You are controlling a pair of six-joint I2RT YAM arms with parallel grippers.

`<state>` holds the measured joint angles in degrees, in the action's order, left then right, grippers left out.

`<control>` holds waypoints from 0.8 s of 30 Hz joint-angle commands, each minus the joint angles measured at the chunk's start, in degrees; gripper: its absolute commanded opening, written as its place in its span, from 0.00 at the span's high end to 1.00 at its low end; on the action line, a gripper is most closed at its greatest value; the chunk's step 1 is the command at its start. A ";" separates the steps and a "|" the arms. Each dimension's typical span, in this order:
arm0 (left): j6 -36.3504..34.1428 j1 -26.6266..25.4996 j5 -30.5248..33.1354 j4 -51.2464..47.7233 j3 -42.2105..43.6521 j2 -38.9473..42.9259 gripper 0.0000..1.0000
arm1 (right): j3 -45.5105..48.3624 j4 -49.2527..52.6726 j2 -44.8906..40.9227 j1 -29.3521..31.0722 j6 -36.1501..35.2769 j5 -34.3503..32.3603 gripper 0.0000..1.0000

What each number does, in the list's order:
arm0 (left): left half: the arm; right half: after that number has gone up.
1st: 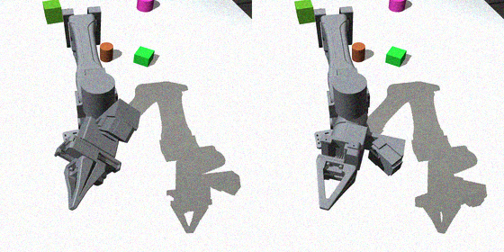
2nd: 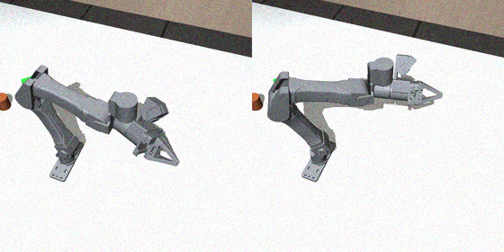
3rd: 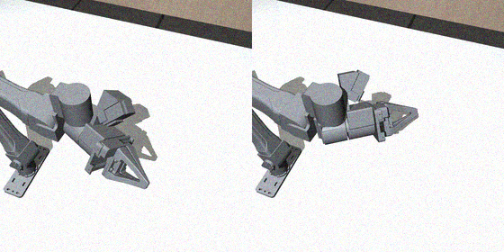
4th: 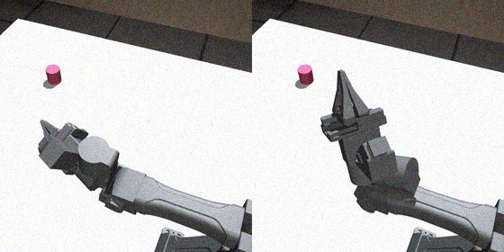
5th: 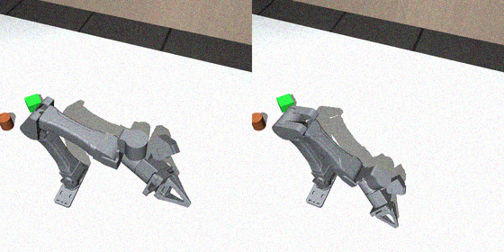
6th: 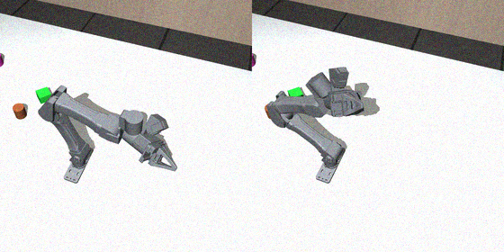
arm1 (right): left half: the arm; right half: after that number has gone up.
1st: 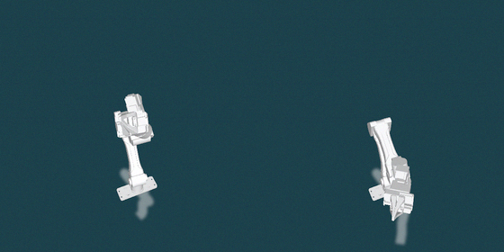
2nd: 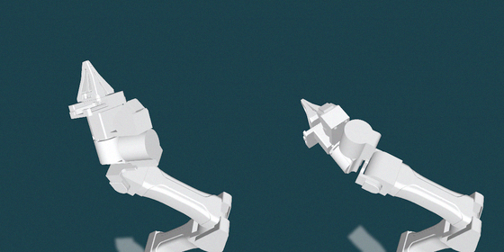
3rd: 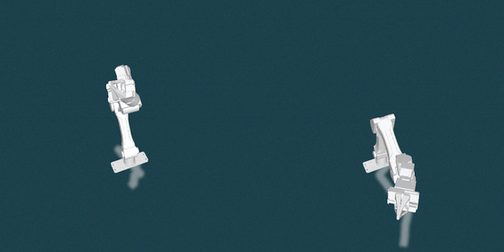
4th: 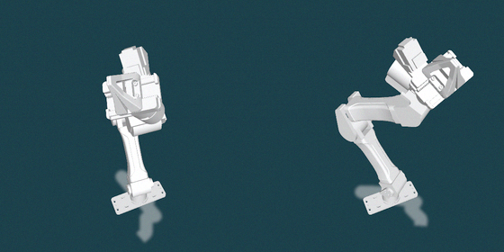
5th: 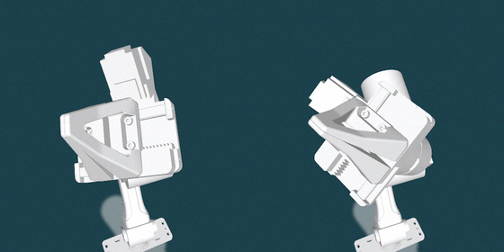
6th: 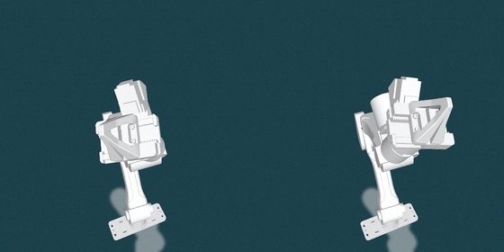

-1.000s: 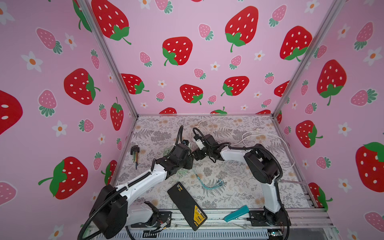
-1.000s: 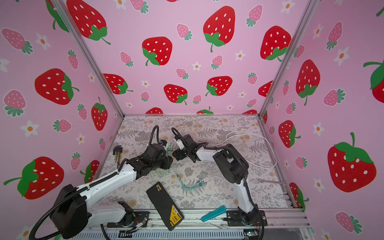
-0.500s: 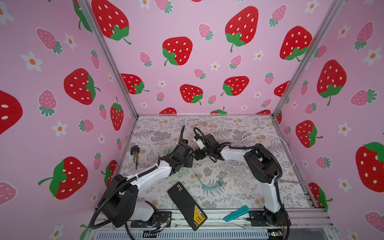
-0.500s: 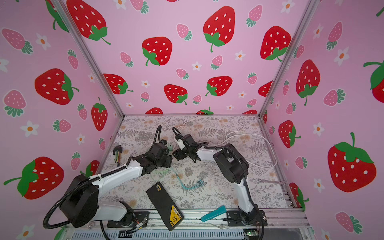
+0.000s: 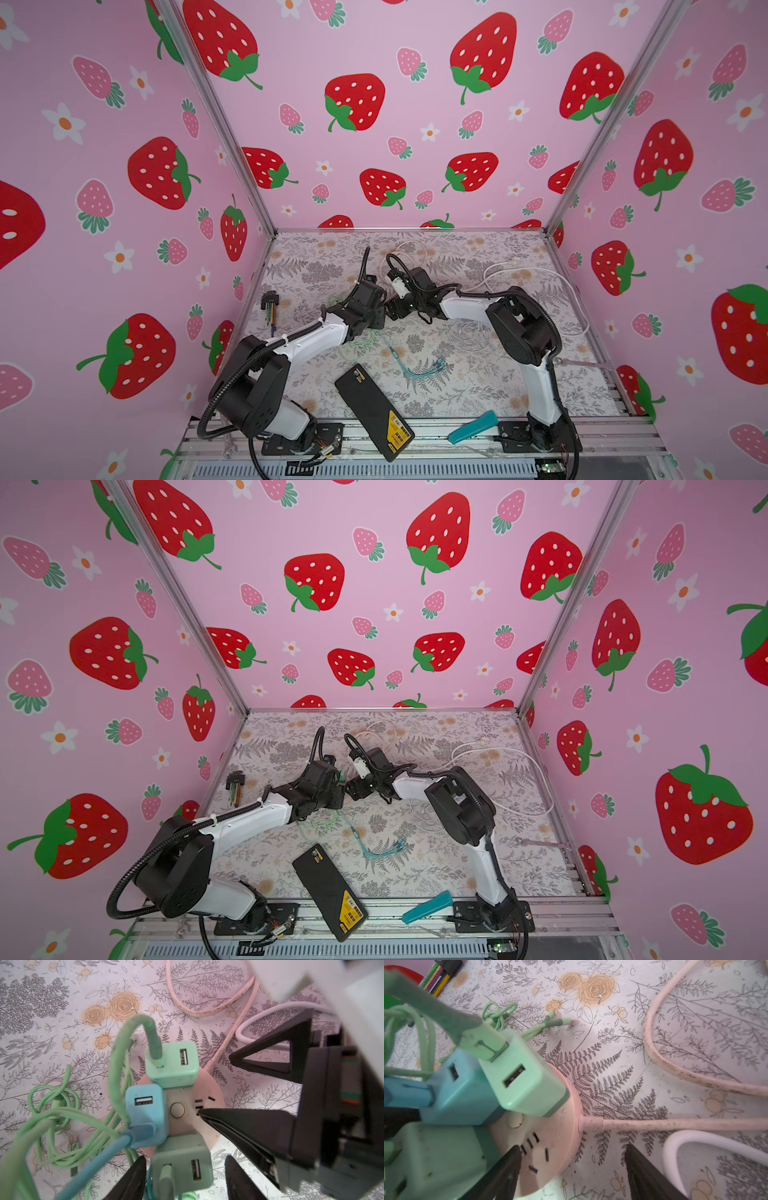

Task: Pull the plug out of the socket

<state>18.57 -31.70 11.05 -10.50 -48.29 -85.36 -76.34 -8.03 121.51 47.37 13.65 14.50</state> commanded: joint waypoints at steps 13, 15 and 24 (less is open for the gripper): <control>1.75 0.32 5.32 -1.71 -3.39 -3.48 0.54 | -0.66 2.67 1.62 -0.28 -0.38 -0.27 0.20; 1.65 0.33 5.52 -1.71 -3.36 -3.74 0.54 | -0.66 2.67 1.58 -0.29 -0.39 -0.21 0.20; 2.17 0.33 5.51 -1.62 -4.57 -5.38 0.48 | -0.57 2.51 1.67 -0.33 -0.11 0.52 0.20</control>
<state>19.70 -31.70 14.44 -11.38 -50.26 -89.86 -76.36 -8.03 121.54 47.35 13.67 14.94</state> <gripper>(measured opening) 0.520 0.796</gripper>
